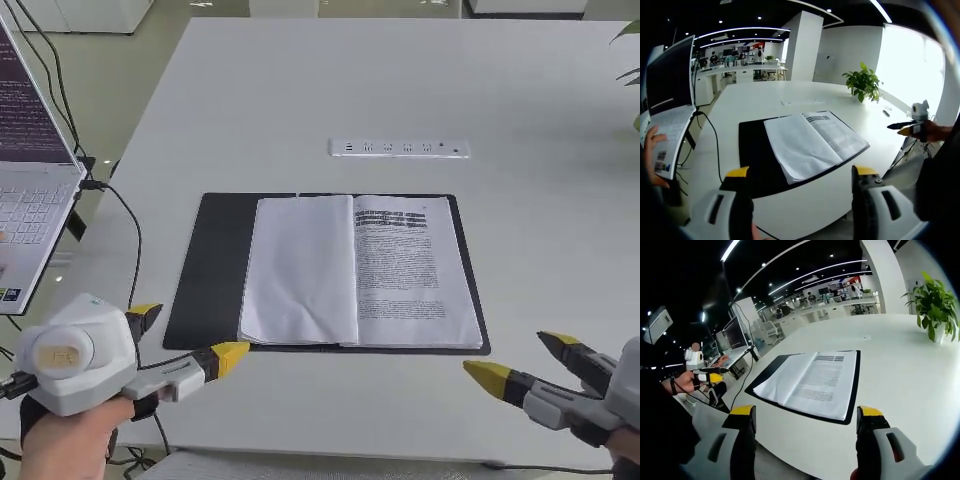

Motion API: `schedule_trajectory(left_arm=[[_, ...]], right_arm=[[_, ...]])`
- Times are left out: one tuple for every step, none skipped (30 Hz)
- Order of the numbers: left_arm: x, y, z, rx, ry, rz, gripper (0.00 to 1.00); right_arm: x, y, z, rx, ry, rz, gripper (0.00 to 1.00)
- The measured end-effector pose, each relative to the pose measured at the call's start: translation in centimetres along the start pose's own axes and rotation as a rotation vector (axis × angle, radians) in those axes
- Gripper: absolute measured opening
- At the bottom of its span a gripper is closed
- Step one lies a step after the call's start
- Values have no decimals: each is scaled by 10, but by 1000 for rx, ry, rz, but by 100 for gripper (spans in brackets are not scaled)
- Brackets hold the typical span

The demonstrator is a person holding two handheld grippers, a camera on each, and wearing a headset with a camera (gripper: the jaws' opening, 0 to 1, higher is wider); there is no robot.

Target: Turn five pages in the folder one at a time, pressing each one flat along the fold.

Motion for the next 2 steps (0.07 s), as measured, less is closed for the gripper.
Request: schedule_trajectory(left_arm=[[0,0,0,0,-1,-1,82],[0,0,-1,-1,-1,0,82]], right_arm=[[0,0,0,2,1,1,82],[0,0,0,3,1,0,82]])
Point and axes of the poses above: the centre of the closed fingertips' face, and the gripper's own axes: x roughly backward along the fingers, y roughly to its left, z roughly out of its underside, the point moved 6 cm from there along x, roughly backward along the fingers, and after that the axes turned 10 degrees about -z, right-handed, at the moved point
